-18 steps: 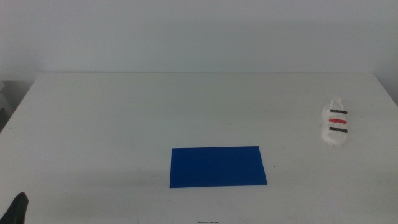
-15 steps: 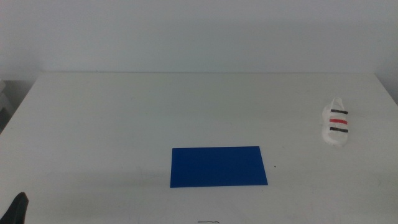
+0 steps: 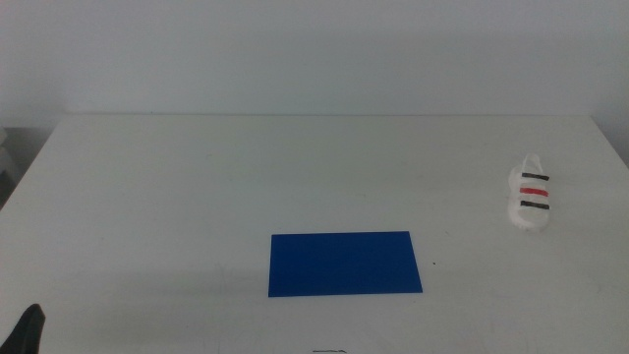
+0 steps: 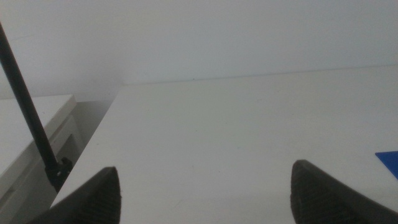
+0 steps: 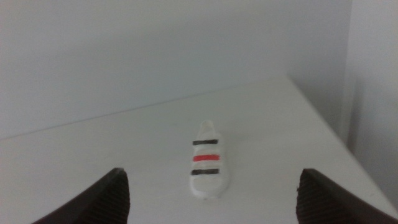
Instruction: Use one arm to grab the shoe from the table and place it on the mat.
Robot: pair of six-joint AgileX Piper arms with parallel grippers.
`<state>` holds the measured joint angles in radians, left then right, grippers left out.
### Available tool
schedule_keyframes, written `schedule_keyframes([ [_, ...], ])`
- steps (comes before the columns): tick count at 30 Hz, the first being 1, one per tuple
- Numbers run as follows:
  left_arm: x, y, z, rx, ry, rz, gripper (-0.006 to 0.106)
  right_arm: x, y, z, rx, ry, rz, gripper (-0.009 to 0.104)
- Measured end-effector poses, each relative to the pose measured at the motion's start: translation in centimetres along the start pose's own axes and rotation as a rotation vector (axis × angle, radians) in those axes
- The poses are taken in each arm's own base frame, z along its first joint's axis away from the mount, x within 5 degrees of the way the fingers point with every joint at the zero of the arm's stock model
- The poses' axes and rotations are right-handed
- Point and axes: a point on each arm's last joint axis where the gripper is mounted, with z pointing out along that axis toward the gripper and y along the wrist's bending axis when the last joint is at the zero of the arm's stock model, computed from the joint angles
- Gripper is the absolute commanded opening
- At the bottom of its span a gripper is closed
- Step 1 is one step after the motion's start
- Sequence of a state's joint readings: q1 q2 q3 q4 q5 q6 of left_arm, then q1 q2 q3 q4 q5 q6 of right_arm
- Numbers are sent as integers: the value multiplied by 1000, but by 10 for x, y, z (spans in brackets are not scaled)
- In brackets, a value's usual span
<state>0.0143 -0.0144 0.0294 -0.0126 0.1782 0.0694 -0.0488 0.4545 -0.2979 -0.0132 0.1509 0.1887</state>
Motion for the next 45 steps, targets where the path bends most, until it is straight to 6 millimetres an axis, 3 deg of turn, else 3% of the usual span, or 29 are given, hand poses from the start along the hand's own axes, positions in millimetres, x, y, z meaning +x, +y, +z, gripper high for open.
schedule_keyframes([
  [5,0,0,0,0,0,0,94,-53,11,36,27,194,89,75],
  [10,0,0,0,0,0,0,94,-72,15,67,53,341,94,75],
  [19,0,0,0,0,0,0,94,-56,12,110,87,495,98,75],
  [22,0,0,0,0,0,0,94,-62,14,128,85,536,67,75],
  [27,0,0,0,0,0,0,94,-75,17,168,86,660,10,75],
  [35,0,0,0,0,0,0,94,-75,16,233,111,818,-7,75],
  [40,0,0,0,0,0,0,94,-68,21,267,111,866,-40,75],
  [45,0,0,0,0,0,0,94,-52,39,297,84,905,-98,75],
])
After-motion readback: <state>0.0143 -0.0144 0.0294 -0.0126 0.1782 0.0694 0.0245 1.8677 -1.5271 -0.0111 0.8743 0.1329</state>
